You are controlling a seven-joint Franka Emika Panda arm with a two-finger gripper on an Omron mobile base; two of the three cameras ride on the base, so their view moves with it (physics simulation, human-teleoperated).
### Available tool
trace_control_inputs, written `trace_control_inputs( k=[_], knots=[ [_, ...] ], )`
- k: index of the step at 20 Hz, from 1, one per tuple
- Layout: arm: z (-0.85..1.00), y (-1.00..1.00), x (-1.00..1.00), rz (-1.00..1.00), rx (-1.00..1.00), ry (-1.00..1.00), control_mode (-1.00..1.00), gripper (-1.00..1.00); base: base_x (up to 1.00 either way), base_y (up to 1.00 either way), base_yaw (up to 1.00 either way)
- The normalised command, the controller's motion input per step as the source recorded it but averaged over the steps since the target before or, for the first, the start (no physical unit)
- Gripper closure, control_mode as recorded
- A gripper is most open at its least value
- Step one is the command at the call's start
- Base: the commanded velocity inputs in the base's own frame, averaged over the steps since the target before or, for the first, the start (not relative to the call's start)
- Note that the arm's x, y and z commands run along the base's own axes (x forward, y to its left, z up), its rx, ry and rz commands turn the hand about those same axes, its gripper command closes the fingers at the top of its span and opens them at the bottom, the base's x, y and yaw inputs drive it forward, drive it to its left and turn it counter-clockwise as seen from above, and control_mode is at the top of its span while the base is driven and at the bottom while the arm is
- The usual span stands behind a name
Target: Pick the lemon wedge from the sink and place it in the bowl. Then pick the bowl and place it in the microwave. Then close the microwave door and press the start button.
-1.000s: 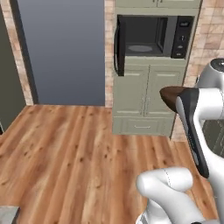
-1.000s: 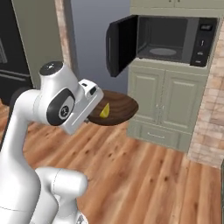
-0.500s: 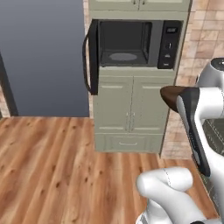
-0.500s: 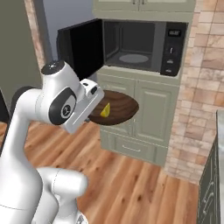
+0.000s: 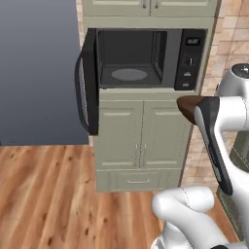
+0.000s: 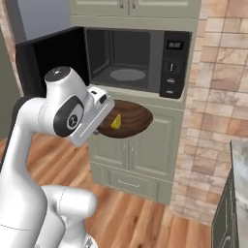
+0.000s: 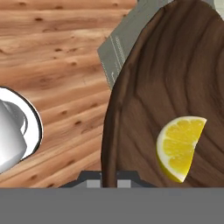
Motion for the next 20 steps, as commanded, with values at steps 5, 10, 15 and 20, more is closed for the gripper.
trace_control_inputs(
  k=[5, 10, 15, 20],
  knots=[
    [0.0, 0.0, 0.0, 0.0, 0.0, 0.0, 1.0, 1.0, 0.45, 0.0, -0.23],
    [0.0, 0.0, 0.0, 0.0, 0.0, 0.0, 1.0, 1.0, 0.33, 0.07, -0.26],
    [0.0, 0.0, 0.0, 0.0, 0.0, 0.0, 1.0, 1.0, 0.5, 0.17, -0.3],
    [0.0, 0.0, 0.0, 0.0, 0.0, 0.0, 1.0, 1.0, 0.6, 0.18, -0.23]
  ],
)
